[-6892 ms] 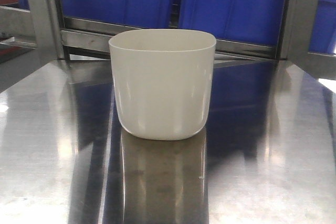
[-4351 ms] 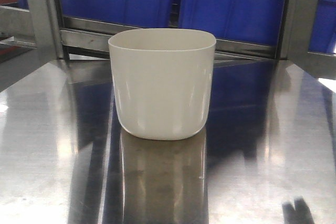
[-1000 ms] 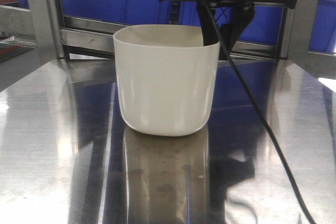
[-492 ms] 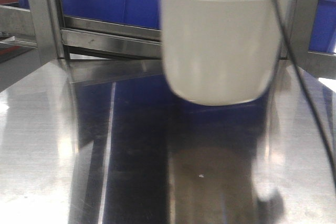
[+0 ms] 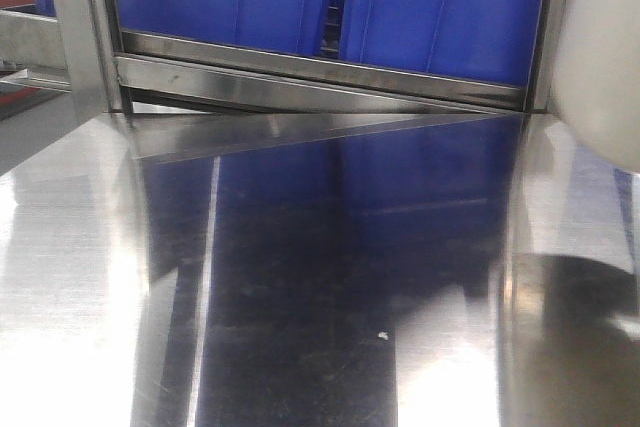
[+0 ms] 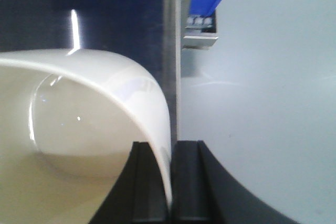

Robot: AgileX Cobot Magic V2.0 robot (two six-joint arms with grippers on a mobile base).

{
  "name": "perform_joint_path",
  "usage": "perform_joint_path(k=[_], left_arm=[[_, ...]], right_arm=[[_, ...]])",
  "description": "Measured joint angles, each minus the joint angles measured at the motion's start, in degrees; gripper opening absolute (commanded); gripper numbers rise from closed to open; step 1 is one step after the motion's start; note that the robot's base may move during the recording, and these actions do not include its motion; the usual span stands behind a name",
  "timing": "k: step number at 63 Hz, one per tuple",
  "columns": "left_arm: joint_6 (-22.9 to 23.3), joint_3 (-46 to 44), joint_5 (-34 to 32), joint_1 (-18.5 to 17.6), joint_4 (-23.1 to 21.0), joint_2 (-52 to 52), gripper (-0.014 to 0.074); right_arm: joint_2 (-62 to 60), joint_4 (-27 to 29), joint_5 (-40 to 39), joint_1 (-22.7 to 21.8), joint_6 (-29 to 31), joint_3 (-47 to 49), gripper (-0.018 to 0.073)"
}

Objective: Move white bin to right shelf second layer
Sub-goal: 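Lift the white bin off the table with the right gripper, then hold the lifted bin beside the robot with the right gripper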

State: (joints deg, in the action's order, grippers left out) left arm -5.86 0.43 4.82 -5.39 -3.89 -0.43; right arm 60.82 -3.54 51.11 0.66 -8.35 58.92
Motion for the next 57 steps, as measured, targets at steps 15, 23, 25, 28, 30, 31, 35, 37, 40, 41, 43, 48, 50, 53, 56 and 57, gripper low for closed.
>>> perform_joint_path(k=[15, 23, 25, 28, 30, 31, 35, 37, 40, 41, 43, 48, 50, 53, 56, 57], left_arm=[[0.0, 0.0, 0.0, 0.0, 0.0, 0.0, 0.0085], [0.0, 0.0, 0.0, 0.0, 0.0, 0.0, 0.0085], [0.0, 0.0, 0.0, 0.0, 0.0, 0.0, 0.0085], [0.0, 0.0, 0.0, 0.0, 0.0, 0.0, 0.0085], [0.0, 0.0, 0.0, 0.0, 0.0, 0.0, 0.0085], [0.0, 0.0, 0.0, 0.0, 0.0, 0.0, 0.0085], [0.0, 0.0, 0.0, 0.0, 0.0, 0.0, 0.0085], [0.0, 0.0, 0.0, 0.0, 0.0, 0.0, 0.0085], [0.0, 0.0, 0.0, 0.0, 0.0, 0.0, 0.0085], [0.0, 0.0, 0.0, 0.0, 0.0, 0.0, 0.0085], [0.0, 0.0, 0.0, 0.0, 0.0, 0.0, 0.0085], [0.0, 0.0, 0.0, 0.0, 0.0, 0.0, 0.0085], [0.0, 0.0, 0.0, 0.0, 0.0, 0.0, 0.0085], [0.0, 0.0, 0.0, 0.0, 0.0, 0.0, 0.0085], [0.0, 0.0, 0.0, 0.0, 0.0, 0.0, 0.0085], [0.0, 0.0, 0.0, 0.0, 0.0, 0.0, 0.0085]], right_arm=[[-11.88, 3.54, -2.82, -4.51, 5.83, -8.8, 0.0048], [-16.66, 4.85, -4.21, -4.51, 6.4, -11.99, 0.0048], [-17.77, 5.16, -4.45, -4.51, 6.47, -12.66, 0.0048], [-19.67, 5.29, -4.78, -4.51, 6.55, -13.58, 0.0048], [-20.76, 5.29, -5.07, -4.51, 6.61, -14.32, 0.0048], [-21.55, 5.29, -5.21, -4.51, 6.61, -14.78, 0.0048], [-23.59, 5.38, -5.46, -4.51, 6.7, -15.98, 0.0048], [-24.89, 5.38, -5.46, -4.51, 6.7, -16.5, 0.0048], [-26.34, 5.38, -5.46, -4.51, 6.76, -17.31, 0.0048], [-26.79, 5.38, -5.46, -4.51, 6.76, -17.5, 0.0048], [-27.8, 5.38, -5.46, -4.51, 6.76, -17.88, 0.0048], [-29.66, 5.38, -5.46, -4.51, 6.76, -18.73, 0.0048], [-30.23, 5.49, -5.46, -4.51, 6.76, -18.87, 0.0048], [-30.99, 5.42, -5.58, -4.51, 6.84, -19.26, 0.0048], [-31.47, 5.42, -5.59, -4.51, 6.84, -19.49, 0.0048], [-31.44, 5.42, -5.59, -4.51, 6.84, -19.61, 0.0048]])
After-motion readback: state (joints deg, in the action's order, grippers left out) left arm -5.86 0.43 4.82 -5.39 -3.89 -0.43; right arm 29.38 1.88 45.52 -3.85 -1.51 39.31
